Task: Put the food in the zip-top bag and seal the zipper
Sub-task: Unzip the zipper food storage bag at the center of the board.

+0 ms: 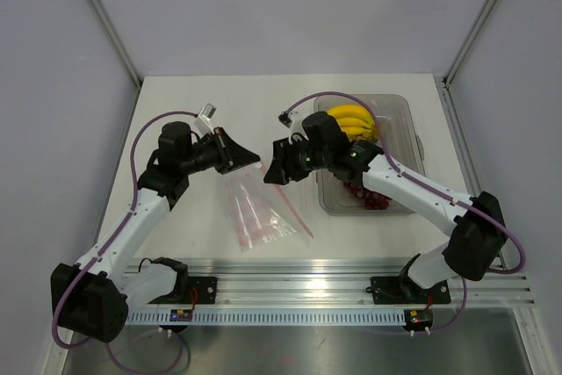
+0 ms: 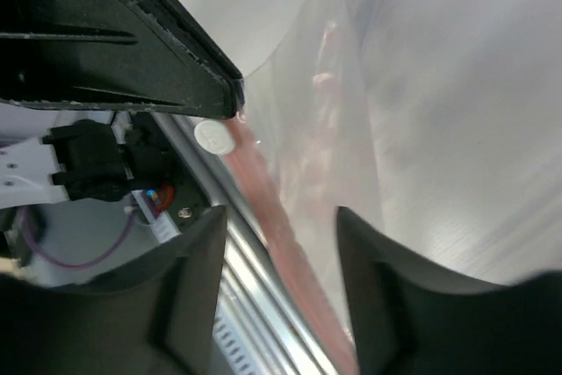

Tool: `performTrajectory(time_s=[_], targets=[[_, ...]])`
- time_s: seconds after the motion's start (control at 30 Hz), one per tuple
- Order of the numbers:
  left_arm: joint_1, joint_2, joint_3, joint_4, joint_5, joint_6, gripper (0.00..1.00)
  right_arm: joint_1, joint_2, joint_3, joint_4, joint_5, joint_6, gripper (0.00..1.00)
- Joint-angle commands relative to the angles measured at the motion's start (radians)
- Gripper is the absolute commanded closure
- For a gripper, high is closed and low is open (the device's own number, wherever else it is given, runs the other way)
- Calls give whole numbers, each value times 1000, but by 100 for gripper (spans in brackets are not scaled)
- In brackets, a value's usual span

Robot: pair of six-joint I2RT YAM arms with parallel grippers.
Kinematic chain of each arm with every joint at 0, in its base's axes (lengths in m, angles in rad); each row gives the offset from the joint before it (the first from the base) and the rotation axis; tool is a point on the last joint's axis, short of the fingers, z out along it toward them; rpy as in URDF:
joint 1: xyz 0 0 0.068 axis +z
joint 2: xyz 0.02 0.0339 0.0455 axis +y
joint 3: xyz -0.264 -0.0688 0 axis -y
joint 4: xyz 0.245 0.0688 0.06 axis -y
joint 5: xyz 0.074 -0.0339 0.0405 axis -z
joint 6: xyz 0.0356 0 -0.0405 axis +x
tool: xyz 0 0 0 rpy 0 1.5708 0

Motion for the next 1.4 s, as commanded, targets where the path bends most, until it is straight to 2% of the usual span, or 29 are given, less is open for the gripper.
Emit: performTrajectory(time_s=[0.0, 0.13, 0.2, 0.23, 0.33, 0.5, 0.83, 1.07, 1.37], targets=[[0, -8, 66, -79, -71, -19, 100, 1, -54, 65, -59, 100, -55, 35], [0, 8, 121, -192, -169, -64, 100, 40, -97, 110, -131, 314, -127, 34], [0, 15, 137, -241, -194, -86, 100, 86, -108, 134, -150, 373, -151, 35], [0, 16, 155, -260, -218, -98, 100, 108, -115, 141, -150, 464, -178, 36], [0, 27, 196, -330, -259, -137, 100, 188, -117, 154, -134, 615, -227, 41], [0, 62, 264, -484, -316, -161, 100, 278, -85, 159, -59, 749, -307, 47], [0, 88, 307, -562, -306, -201, 100, 324, 7, 184, 34, 761, -390, 52], [0, 101, 329, -597, -293, -235, 100, 359, 15, 116, 186, 767, -431, 57], [0, 104, 367, -646, -321, -258, 100, 387, 62, 128, 183, 777, -444, 58]])
